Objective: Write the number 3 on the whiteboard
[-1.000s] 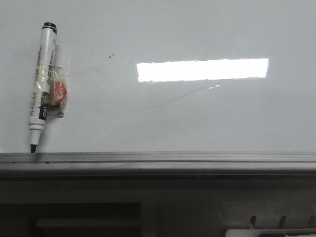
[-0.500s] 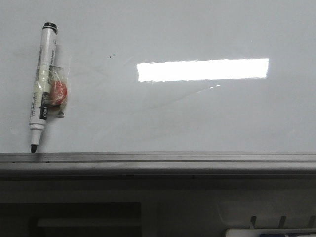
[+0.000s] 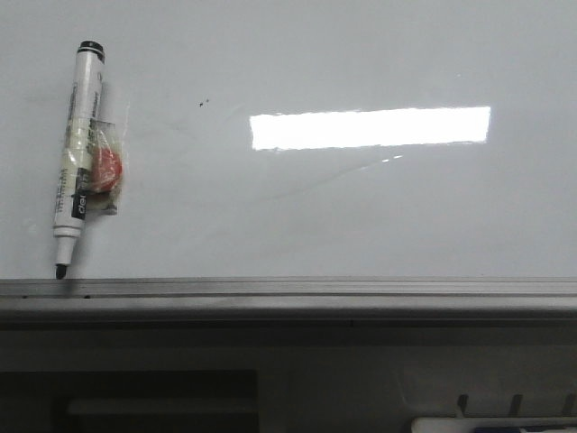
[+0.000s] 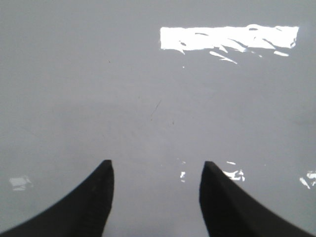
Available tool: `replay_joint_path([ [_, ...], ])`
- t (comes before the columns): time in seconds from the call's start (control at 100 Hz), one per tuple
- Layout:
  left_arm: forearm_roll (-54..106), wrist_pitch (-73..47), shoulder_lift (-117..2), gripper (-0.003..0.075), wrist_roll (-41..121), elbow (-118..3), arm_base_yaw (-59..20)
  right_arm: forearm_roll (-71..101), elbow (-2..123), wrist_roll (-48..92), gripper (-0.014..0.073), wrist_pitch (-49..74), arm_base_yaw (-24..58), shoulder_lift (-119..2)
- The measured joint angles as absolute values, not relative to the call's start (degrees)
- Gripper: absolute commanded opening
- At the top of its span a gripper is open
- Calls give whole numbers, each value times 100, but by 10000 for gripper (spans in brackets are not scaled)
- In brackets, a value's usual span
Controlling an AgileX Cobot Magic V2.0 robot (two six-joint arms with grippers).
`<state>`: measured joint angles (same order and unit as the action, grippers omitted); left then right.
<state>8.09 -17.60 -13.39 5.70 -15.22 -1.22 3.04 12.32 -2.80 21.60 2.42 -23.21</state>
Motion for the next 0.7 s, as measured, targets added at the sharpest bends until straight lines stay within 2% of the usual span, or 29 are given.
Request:
replay_joint_path([
  [0.29, 923, -1272, -1565, 430, 1041, -1522, -469, 304, 1232, -280, -43, 2195, 242, -2321],
  [0.7, 1770, -906, -2755, 429, 1213, -1522, -3054, 304, 1232, -280, -43, 2195, 242, -2321],
])
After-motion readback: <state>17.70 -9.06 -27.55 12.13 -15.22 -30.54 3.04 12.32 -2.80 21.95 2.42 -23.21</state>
